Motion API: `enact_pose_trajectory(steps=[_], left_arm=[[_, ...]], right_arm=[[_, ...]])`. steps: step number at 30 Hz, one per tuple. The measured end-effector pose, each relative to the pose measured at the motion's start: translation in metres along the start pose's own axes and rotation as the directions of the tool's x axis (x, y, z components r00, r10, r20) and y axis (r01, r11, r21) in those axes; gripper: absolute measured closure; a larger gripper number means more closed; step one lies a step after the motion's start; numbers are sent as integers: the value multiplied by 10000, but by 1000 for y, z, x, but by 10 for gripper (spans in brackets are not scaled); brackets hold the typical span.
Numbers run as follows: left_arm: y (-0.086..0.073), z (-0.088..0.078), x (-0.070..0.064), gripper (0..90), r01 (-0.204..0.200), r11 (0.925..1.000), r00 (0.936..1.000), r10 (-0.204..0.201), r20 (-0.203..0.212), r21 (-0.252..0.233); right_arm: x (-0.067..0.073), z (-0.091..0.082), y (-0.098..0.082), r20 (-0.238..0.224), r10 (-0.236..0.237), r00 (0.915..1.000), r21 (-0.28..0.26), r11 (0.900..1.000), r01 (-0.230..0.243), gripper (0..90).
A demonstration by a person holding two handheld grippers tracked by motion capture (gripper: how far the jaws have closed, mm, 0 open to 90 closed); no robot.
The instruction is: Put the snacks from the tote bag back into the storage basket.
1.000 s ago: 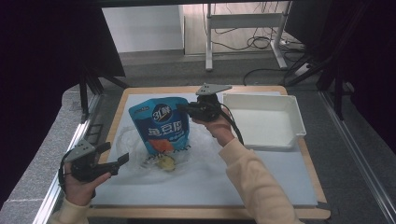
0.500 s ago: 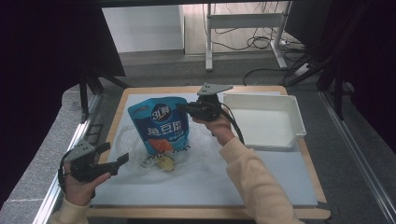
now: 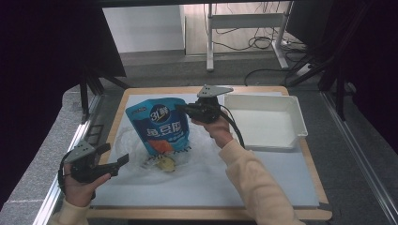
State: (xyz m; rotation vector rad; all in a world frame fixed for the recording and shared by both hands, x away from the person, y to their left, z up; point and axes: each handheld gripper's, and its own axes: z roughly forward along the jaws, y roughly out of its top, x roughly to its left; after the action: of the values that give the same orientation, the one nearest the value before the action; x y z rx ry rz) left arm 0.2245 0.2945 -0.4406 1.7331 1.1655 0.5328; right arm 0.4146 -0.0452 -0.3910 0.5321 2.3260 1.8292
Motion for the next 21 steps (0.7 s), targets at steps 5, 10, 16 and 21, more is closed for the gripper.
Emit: enact_pose_trajectory(steps=[5, 10, 16, 21], left_arm=[[0, 0, 0, 145, -6, 10000, 10000, 6, -17, 30], [-1, 1, 0, 146, 5, 10000, 10000, -5, -29, 65], [-1, 1, 0, 146, 3, 10000, 10000, -2, -32, 83], [-2, 2, 0, 147, -28, 9999, 10000, 29, -17, 162]], right_arm=[[0, 1, -1, -27, 271, 9996, -142, 9995, -271, 893], [3, 1, -1, -74, 420, 9991, -261, 9988, -422, 893], [7, 3, 0, -143, 501, 9986, -322, 9982, -505, 894], [13, 4, 2, -209, 495, 9986, -438, 9978, -504, 894]])
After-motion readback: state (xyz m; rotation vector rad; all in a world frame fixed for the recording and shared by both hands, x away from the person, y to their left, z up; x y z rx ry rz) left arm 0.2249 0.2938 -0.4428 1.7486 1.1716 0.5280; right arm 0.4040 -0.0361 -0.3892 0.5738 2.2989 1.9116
